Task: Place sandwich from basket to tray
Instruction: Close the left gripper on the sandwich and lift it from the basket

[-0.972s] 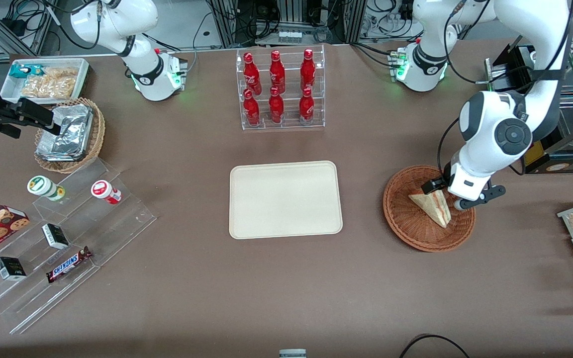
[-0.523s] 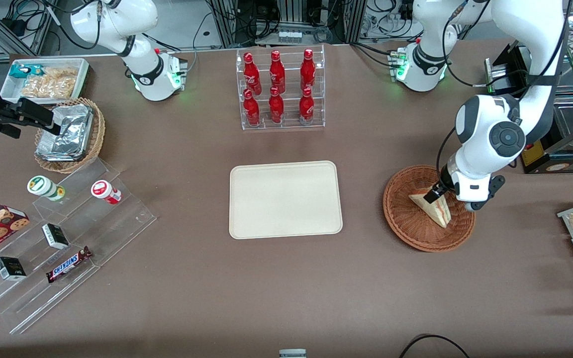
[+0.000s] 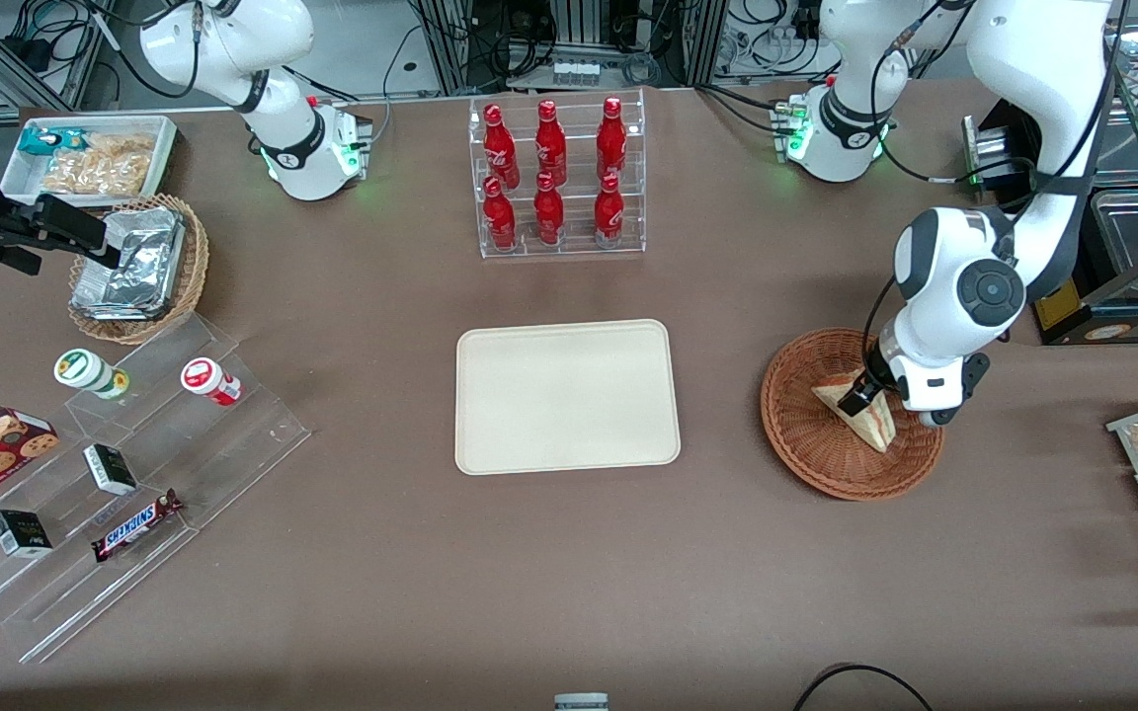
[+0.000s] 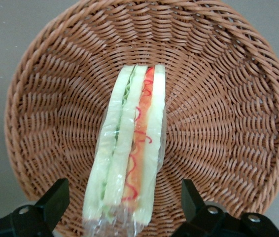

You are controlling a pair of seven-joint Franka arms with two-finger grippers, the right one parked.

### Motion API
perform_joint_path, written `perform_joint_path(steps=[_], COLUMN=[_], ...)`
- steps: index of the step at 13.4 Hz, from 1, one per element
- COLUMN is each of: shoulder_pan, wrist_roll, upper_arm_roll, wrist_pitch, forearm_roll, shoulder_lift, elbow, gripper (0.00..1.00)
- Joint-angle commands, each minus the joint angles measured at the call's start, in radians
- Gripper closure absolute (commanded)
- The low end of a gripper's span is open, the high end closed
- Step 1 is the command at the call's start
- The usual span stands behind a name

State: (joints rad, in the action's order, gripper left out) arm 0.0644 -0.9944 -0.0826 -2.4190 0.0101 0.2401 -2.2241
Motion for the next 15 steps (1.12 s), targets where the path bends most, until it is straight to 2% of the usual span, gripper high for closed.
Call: perform_joint_path(steps=[1, 2, 4, 5, 9, 11, 13, 15], shoulder_pan=[0.003, 0.003, 0.003, 0.003, 0.020, 0.054, 0.131, 0.210], wrist_roll=[-0.041, -0.058, -0.075, -0.072, -0.069, -0.066, 0.024, 0.101], upper_arm_roll=[0.000, 0.000, 0.000, 0.001, -0.002, -0.003, -0.006, -0.009], wrist_pitch=[-0.037, -0.037, -0.034, -0.026, 0.101, 0.208, 0.350, 0.434], forearm_roll=[0.005, 0.005, 0.007, 0.007, 0.011, 0.042, 0.102, 0.100], shoulder_lift=[0.030, 0.033, 0.030, 0.021, -0.018, -0.021, -0.006, 0.037], elbow=[-0.003, -0.003, -0.003, -0.002, 0.061, 0.124, 0.225, 0.320], gripper=[0.02, 0.11, 0.70, 0.84, 0.88, 0.89, 0.91, 0.91])
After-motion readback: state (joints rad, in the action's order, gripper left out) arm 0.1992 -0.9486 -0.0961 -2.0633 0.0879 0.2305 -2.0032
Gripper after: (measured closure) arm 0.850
